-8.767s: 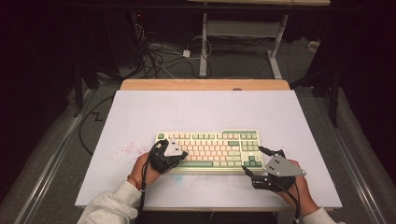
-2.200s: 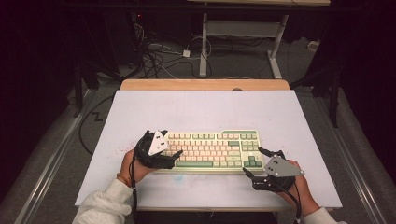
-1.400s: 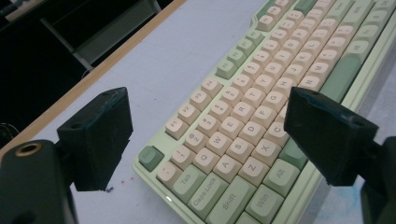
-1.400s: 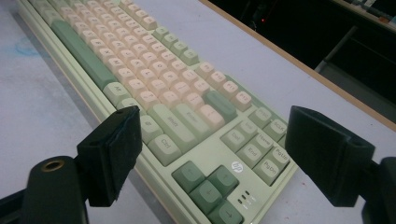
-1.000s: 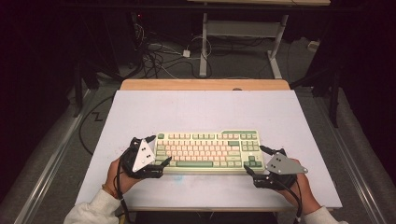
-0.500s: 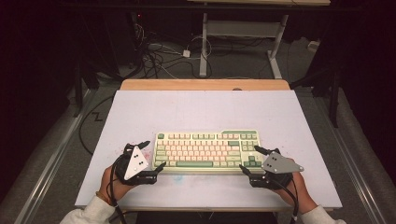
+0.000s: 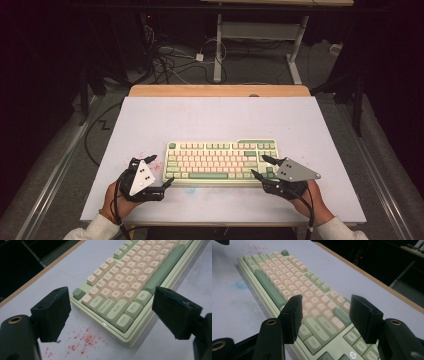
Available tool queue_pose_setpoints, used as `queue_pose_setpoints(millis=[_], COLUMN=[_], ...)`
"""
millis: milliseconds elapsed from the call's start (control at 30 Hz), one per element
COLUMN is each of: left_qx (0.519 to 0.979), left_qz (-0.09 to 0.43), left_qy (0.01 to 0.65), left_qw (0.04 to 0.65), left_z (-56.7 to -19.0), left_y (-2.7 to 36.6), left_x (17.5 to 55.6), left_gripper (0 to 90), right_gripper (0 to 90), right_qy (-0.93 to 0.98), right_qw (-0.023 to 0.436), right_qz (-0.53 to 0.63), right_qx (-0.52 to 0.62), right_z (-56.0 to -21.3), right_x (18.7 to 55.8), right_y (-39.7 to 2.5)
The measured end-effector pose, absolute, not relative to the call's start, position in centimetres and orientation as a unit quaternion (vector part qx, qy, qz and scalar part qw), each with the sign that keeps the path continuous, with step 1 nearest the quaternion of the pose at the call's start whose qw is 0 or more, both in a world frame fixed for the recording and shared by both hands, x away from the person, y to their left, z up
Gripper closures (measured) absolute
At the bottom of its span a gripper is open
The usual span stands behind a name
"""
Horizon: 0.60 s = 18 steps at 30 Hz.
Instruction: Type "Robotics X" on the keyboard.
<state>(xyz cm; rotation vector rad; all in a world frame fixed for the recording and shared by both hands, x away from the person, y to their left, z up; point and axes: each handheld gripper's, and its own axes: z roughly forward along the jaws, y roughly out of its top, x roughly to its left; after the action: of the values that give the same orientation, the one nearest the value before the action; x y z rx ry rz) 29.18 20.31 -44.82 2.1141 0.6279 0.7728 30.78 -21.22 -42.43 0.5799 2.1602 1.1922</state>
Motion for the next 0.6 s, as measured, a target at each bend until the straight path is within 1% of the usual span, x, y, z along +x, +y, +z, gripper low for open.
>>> queue_pose_setpoints(millis=[267, 333, 433, 500, 533, 600], left_qx=[0.838, 0.841, 0.841, 0.843, 0.843, 0.845], left_qz=[0.298, 0.299, 0.297, 0.293, 0.293, 0.293], left_qy=[0.246, 0.244, 0.245, 0.244, 0.244, 0.243], left_qw=[0.385, 0.380, 0.380, 0.380, 0.379, 0.376], left_z=[-45.2, -45.4, -45.4, -45.5, -45.5, -45.6], left_y=[20.1, 20.1, 20.1, 20.0, 20.0, 20.0], left_x=[29.1, 29.0, 29.1, 29.1, 29.1, 29.2], left_gripper=[14.7, 14.7, 14.7, 14.7, 14.8, 14.7], right_gripper=[46.0, 49.5, 51.5, 54.7, 57.9, 70.0], right_qy=[0.821, 0.824, 0.827, 0.829, 0.830, 0.833], right_qw=[0.292, 0.286, 0.284, 0.281, 0.280, 0.270], right_qz=[0.445, 0.445, 0.441, 0.438, 0.437, 0.438], right_qx=[0.208, 0.204, 0.204, 0.205, 0.205, 0.204], right_z=[-42.5, -42.5, -42.5, -42.6, -42.6, -42.6], right_x=[31.4, 31.6, 31.9, 32.2, 32.3, 32.6], right_y=[-20.2, -20.0, -19.7, -19.5, -19.4, -19.2])
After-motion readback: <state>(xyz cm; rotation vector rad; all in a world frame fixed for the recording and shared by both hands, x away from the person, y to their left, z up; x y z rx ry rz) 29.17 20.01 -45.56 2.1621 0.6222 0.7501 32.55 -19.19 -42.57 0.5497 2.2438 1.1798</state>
